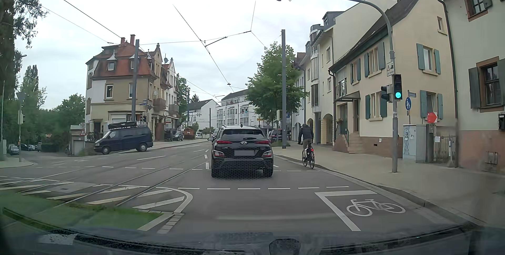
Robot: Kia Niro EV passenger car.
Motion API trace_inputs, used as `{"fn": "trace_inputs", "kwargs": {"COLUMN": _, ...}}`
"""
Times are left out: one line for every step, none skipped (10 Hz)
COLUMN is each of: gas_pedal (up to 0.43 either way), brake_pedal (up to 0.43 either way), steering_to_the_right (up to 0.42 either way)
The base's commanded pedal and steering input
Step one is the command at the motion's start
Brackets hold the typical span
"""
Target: Follow the waypoints while adhering to traffic rules and regulations
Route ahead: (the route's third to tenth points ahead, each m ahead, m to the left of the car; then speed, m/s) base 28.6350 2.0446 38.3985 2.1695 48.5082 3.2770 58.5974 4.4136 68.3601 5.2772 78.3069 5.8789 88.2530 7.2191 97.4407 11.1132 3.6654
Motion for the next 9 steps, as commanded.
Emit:
{"fn": "trace_inputs", "kwargs": {"gas_pedal": 0.319, "brake_pedal": 0.0, "steering_to_the_right": 0.02}}
{"fn": "trace_inputs", "kwargs": {"gas_pedal": 0.311, "brake_pedal": 0.0, "steering_to_the_right": 0.015}}
{"fn": "trace_inputs", "kwargs": {"gas_pedal": 0.311, "brake_pedal": 0.0, "steering_to_the_right": 0.009}}
{"fn": "trace_inputs", "kwargs": {"gas_pedal": 0.311, "brake_pedal": 0.0, "steering_to_the_right": 0.003}}
{"fn": "trace_inputs", "kwargs": {"gas_pedal": 0.311, "brake_pedal": 0.0, "steering_to_the_right": -0.002}}
{"fn": "trace_inputs", "kwargs": {"gas_pedal": 0.311, "brake_pedal": 0.0, "steering_to_the_right": -0.004}}
{"fn": "trace_inputs", "kwargs": {"gas_pedal": 0.311, "brake_pedal": 0.0, "steering_to_the_right": -0.007}}
{"fn": "trace_inputs", "kwargs": {"gas_pedal": 0.311, "brake_pedal": 0.0, "steering_to_the_right": -0.013}}
{"fn": "trace_inputs", "kwargs": {"gas_pedal": 0.311, "brake_pedal": 0.0, "steering_to_the_right": -0.022}}
